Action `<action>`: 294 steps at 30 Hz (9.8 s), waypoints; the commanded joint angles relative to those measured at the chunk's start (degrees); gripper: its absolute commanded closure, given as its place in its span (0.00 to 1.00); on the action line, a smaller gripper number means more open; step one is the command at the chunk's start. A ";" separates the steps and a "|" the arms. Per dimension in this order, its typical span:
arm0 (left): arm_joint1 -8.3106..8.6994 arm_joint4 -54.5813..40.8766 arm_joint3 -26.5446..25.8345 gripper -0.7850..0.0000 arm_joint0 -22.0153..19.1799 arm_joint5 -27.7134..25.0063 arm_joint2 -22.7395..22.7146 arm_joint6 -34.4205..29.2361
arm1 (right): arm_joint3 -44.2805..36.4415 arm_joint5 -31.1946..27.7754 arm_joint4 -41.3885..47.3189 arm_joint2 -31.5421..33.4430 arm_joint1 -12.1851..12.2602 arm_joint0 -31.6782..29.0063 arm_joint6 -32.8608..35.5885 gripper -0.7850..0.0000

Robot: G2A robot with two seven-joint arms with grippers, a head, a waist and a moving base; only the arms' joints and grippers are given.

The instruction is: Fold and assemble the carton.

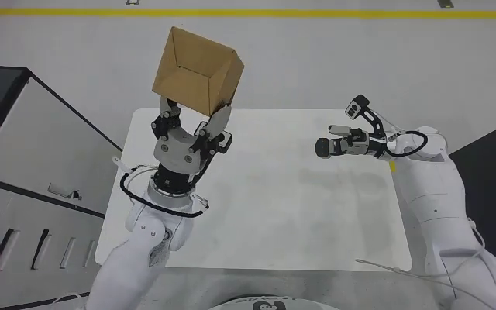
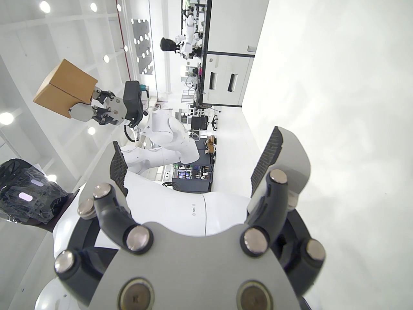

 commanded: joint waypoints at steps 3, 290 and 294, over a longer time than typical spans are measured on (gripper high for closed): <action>-0.55 -6.04 -0.23 1.00 -0.12 1.50 0.02 -1.05 | 0.00 0.00 0.00 0.00 0.00 0.00 0.00 0.00; 6.97 149.52 -6.71 1.00 -25.56 -51.69 -21.60 -4.80 | 0.00 0.00 0.00 0.00 0.00 0.00 0.00 0.00; 6.97 149.52 -6.71 1.00 -25.56 -51.69 -21.60 -4.80 | 0.00 0.00 0.00 0.00 0.00 0.00 0.00 0.00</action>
